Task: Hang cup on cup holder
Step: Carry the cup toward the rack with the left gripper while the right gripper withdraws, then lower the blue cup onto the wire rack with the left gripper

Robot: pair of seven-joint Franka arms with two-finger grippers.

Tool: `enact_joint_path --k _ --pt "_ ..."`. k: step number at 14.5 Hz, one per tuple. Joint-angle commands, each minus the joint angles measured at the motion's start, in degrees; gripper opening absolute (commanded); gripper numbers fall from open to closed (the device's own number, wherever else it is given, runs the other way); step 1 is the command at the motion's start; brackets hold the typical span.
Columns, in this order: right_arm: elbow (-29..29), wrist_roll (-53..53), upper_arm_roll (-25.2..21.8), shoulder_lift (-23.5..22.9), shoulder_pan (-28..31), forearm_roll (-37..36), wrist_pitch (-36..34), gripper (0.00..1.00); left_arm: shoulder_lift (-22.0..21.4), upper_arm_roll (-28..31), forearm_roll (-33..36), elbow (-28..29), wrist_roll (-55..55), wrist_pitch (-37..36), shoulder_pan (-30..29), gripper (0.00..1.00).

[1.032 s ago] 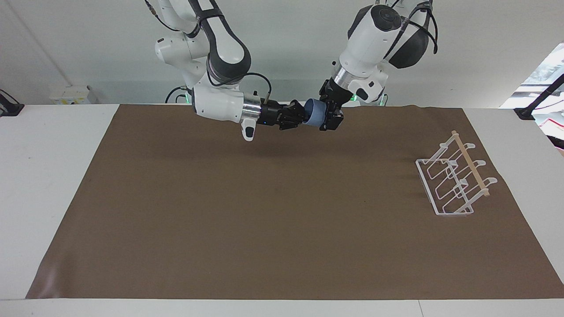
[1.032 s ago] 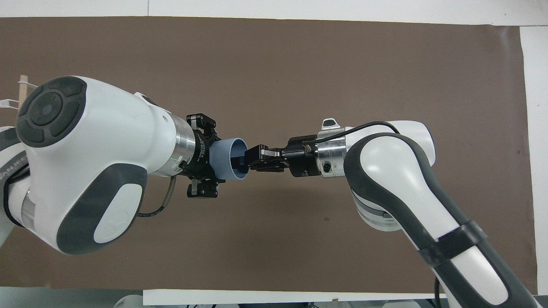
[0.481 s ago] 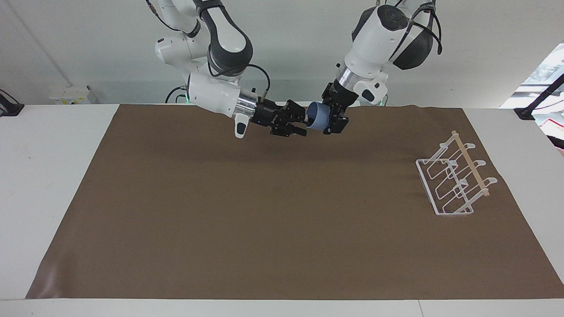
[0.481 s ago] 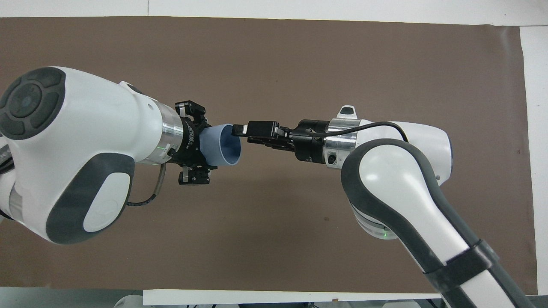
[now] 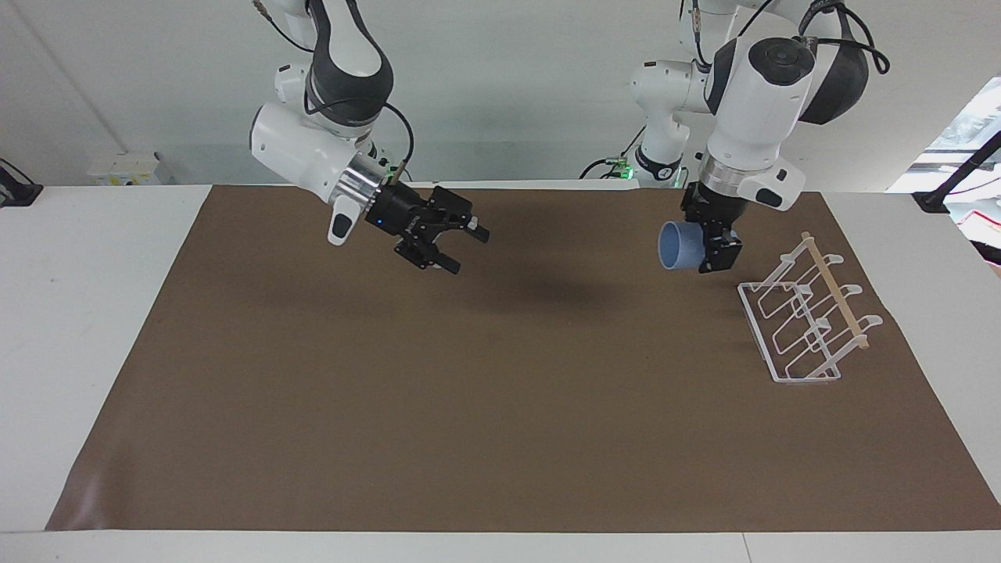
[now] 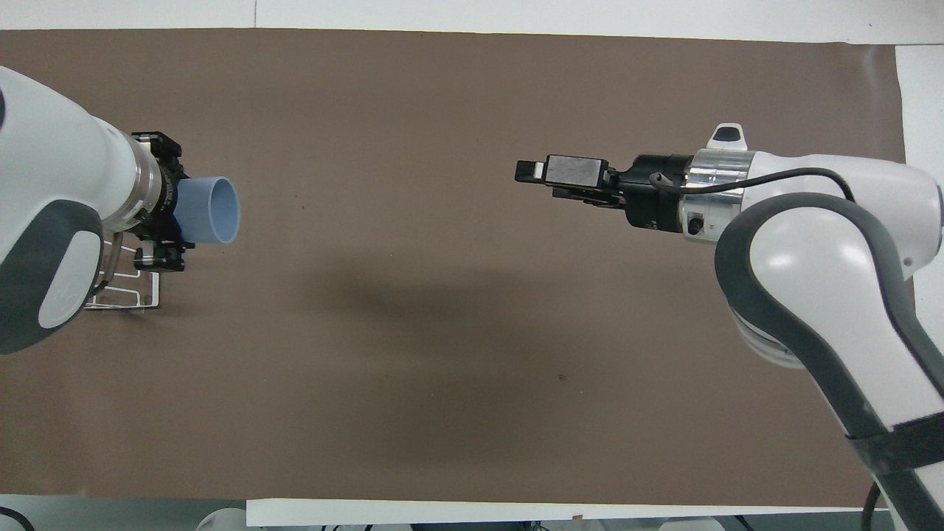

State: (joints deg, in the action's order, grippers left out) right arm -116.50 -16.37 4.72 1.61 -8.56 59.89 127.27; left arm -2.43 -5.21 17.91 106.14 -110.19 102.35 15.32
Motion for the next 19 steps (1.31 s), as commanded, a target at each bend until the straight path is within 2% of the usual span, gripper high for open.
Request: enact_joint_path --k 1,3,6,8,10,13,17,19 --pt "1.0 0.9 0.6 0.7 6.3 -17.4 -4.6 0.99 1.6 -0.5 15.9 1.1 2.1 -1.8 -0.2 0.00" --pt "1.1 0.9 0.6 1.5 10.3 -29.1 -7.1 0.99 5.4 -0.5 27.2 0.8 3.4 -4.2 -0.9 0.00" --pt "3.3 1.2 0.6 3.9 11.7 -47.0 -9.7 0.99 11.4 -0.5 41.2 0.5 3.4 -10.3 0.0 0.00" --pt "10.9 2.0 0.6 3.5 12.7 -56.2 -19.7 0.99 16.3 -0.5 49.8 0.7 3.2 -14.8 1.4 0.00" --pt "18.8 6.3 0.6 2.5 14.4 -60.0 -28.4 0.99 21.3 -0.5 57.6 -0.1 3.1 -18.6 1.7 0.00" --pt "25.8 7.0 0.6 2.3 15.8 -64.6 -38.9 0.99 23.6 -0.5 64.4 -0.5 3.0 -20.1 2.1 0.00" --pt "26.2 7.0 0.0 2.1 16.9 -65.5 -44.6 0.99 23.8 -0.5 67.0 -0.7 -0.5 -19.8 1.7 0.00" --pt "26.2 7.0 0.1 2.0 16.9 -65.4 -45.2 0.99 24.4 -0.6 68.7 -0.8 -4.1 -19.4 1.2 0.00"
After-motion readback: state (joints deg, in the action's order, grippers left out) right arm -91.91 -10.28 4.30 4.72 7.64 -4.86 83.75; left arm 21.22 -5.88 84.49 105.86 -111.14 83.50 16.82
